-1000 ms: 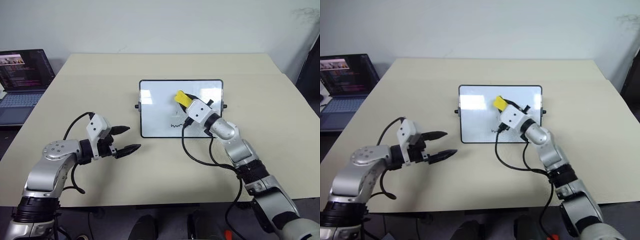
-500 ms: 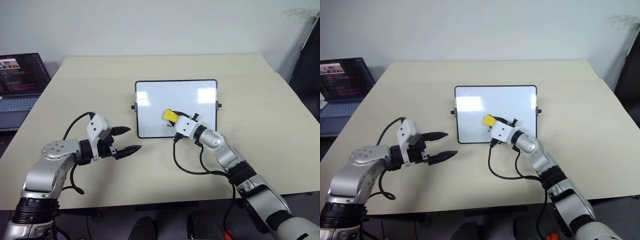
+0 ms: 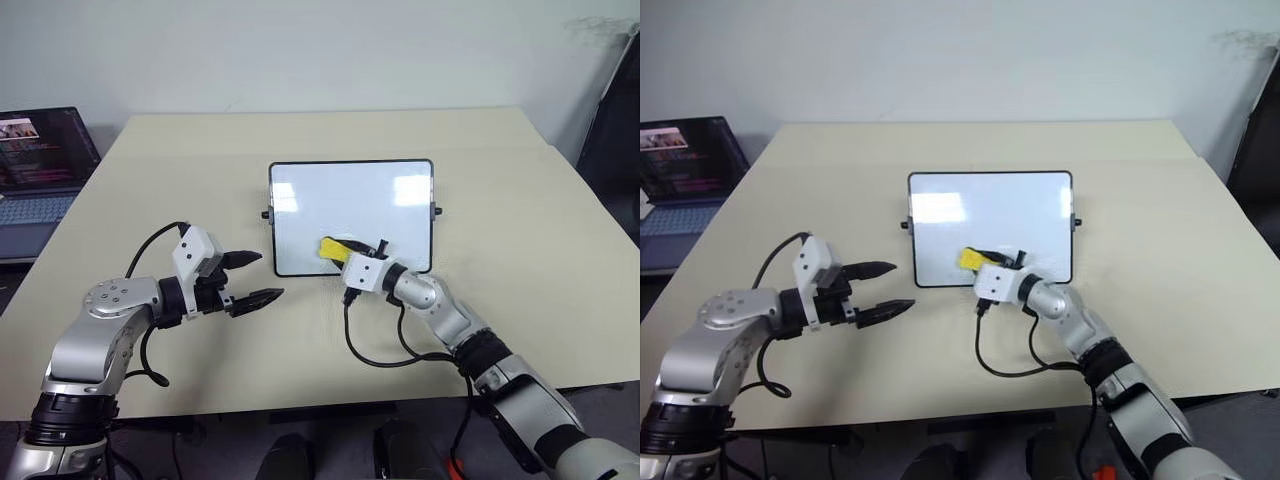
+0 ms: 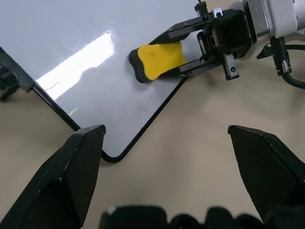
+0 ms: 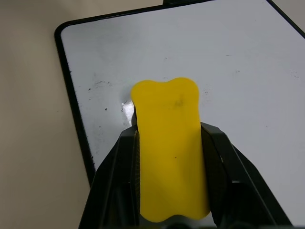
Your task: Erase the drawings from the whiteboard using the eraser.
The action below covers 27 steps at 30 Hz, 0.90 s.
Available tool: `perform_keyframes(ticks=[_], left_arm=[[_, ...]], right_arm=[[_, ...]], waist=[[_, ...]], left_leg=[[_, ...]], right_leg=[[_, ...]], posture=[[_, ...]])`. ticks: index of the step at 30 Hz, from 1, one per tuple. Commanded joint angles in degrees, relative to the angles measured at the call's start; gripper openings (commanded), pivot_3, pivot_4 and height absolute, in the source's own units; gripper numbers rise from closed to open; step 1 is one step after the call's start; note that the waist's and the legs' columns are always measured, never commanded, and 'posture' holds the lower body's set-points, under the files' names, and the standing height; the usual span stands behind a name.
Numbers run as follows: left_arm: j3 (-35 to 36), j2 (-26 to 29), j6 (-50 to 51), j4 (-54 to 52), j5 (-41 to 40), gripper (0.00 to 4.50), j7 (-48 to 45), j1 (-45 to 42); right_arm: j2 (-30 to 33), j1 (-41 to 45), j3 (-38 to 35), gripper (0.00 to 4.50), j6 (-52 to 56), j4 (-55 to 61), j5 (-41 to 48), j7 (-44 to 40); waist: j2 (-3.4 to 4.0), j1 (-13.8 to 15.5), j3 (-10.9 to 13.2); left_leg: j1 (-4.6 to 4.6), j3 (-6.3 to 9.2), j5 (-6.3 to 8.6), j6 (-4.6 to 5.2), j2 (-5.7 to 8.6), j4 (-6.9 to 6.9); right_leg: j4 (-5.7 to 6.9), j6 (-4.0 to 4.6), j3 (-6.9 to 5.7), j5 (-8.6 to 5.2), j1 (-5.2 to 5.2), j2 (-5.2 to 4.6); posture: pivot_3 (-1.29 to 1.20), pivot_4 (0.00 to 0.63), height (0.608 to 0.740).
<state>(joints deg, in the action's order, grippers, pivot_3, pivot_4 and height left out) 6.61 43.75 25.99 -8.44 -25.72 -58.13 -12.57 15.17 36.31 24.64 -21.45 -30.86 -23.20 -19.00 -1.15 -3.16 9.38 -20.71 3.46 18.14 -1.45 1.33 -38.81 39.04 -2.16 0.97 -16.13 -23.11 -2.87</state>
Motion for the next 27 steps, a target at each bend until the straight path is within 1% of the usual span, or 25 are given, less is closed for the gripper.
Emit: perform_keyframes(ticks=[1, 4, 7, 12, 17, 23, 27], left_arm=[[1.7, 1.5, 0.2, -1.5, -1.3, 4.5, -1.0, -0.4], [1.7, 1.8, 0.9, -1.9, -2.5, 4.5, -1.9, -0.6], [1.5, 1.8, 0.9, -1.9, -2.6, 4.5, -1.9, -1.1], [1.2, 1.9, 0.9, -1.5, -2.4, 4.5, -2.1, -1.6], [1.1, 2.0, 0.8, -1.3, -2.3, 4.5, -2.4, -1.8], [1.0, 2.1, 0.8, -0.9, -1.9, 4.5, -2.7, -1.9], [1.0, 2.0, 0.7, -0.9, -1.8, 4.5, -2.7, -1.9]], right_arm=[[2.2, -1.1, -4.7, 1.35, -4.6, 4.1, 3.0, 2.2], [3.9, -1.2, -8.3, 1.35, -6.8, 6.1, 4.1, 5.3], [5.1, -1.2, -10.5, 1.35, -7.3, 4.9, 3.2, 8.5], [4.9, -1.2, -10.9, 1.35, -8.1, 0.3, 0.8, 13.4], [0.4, -0.9, -8.1, 1.35, -4.9, -4.4, -0.6, 14.0], [-6.7, 4.8, -7.1, 1.35, 2.5, -4.7, -0.5, 12.2], [-9.4, 7.2, -4.2, 1.35, 2.7, -6.9, -1.9, 11.2]], waist=[[0.01, 0.3, 0.0], [0.03, 0.4, 0.1], [0.03, 0.3, 0.1], [0.03, 0.0, 0.1], [0.0, -0.4, 0.1], [0.01, -1.2, 0.1], [0.01, -1.3, 0.1]], left_leg=[[-0.05, 0.02, 0.0, 0.0, 0.0, 0.0], [-0.18, 0.05, 0.0, -0.01, 0.0, 0.0], [-0.19, 0.03, 0.0, -0.02, 0.0, 0.04], [-0.18, -0.03, 0.0, -0.01, -0.01, 0.07], [-0.11, -0.12, 0.0, -0.01, -0.03, 0.07], [-0.01, -0.12, -0.01, 0.01, -0.04, 0.03], [-0.04, -0.06, -0.02, 0.0, -0.04, 0.02]], right_leg=[[-0.01, 0.0, 0.0, 0.0, -0.03, 0.0], [-0.08, 0.0, 0.0, 0.0, -0.12, -0.02], [-0.15, -0.02, 0.0, -0.02, -0.13, -0.01], [-0.18, -0.02, 0.03, -0.03, -0.13, -0.01], [-0.13, -0.02, 0.04, -0.03, -0.11, 0.02], [0.04, 0.03, 0.07, 0.02, -0.09, 0.06], [0.01, 0.02, 0.04, 0.05, -0.1, 0.06]], posture=[[0.0, 0.15, 0.74], [0.0, 0.15, 0.74], [0.0, 0.15, 0.74], [0.0, 0.15, 0.74], [0.0, 0.15, 0.74], [0.0, 0.15, 0.74], [0.0, 0.15, 0.74]])
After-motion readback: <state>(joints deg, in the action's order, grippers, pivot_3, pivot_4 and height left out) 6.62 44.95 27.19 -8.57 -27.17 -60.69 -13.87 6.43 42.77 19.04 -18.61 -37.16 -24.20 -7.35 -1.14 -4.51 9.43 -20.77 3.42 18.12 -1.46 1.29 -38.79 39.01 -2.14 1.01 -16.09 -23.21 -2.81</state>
